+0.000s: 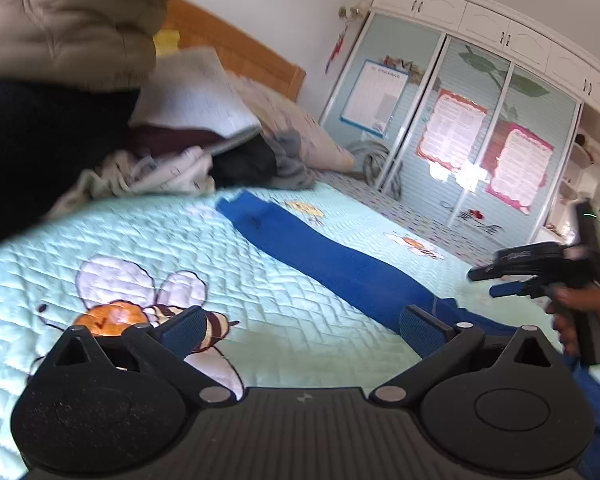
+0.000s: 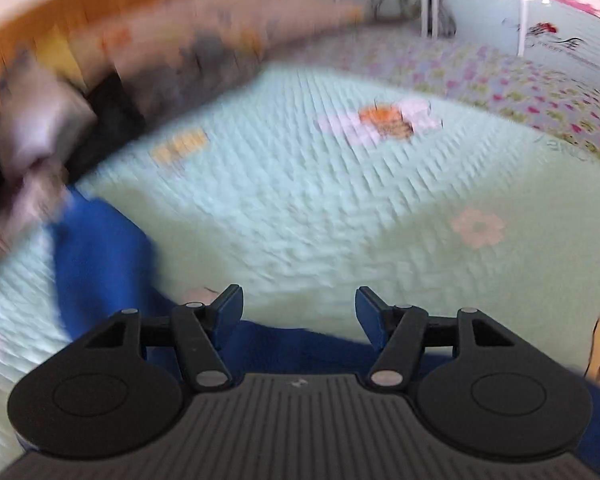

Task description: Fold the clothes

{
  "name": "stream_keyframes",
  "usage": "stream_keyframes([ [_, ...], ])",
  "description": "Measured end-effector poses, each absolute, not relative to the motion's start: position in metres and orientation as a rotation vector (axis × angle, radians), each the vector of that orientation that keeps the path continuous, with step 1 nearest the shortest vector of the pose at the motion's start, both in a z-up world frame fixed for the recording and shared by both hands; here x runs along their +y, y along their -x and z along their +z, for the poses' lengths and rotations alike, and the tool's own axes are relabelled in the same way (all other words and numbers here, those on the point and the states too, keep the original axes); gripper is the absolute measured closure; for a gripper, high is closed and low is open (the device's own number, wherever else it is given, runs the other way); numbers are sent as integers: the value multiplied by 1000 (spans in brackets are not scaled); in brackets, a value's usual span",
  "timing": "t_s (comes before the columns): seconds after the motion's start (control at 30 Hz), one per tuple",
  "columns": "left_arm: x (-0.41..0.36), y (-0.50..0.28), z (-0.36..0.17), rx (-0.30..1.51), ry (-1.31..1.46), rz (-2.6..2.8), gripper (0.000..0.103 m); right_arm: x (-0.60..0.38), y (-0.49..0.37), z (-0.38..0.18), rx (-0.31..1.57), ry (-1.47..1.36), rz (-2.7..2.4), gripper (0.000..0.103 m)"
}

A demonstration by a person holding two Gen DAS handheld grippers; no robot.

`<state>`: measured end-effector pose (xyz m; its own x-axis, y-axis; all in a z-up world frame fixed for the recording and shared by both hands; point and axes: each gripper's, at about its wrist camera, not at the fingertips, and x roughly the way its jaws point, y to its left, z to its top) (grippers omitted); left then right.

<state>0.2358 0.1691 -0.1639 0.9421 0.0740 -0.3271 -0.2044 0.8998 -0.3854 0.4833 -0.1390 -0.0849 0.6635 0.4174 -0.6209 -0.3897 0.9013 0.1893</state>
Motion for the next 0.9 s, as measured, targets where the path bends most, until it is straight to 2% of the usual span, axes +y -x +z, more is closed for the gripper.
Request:
stream_keyframes([
  [0.07,185,-249,-160,311,496,119,0,-150,-434,-72,629,-106,508,38],
  [0.2,226,-306,-165,374,690,56,1,-186,-307,-67,530,-128,553,25],
  [0.43,305,-442,-200,584,1104,-59,1,-296,-150,-105,530,-424,286,24],
  [0.6,311,-480,-209,642,1190,-85,1,-331,-121,-135,513,-451,181,24],
  [0.9,328,-520,-228,531,1353,-159,1,-343,-126,-161,486,-556,208,22],
])
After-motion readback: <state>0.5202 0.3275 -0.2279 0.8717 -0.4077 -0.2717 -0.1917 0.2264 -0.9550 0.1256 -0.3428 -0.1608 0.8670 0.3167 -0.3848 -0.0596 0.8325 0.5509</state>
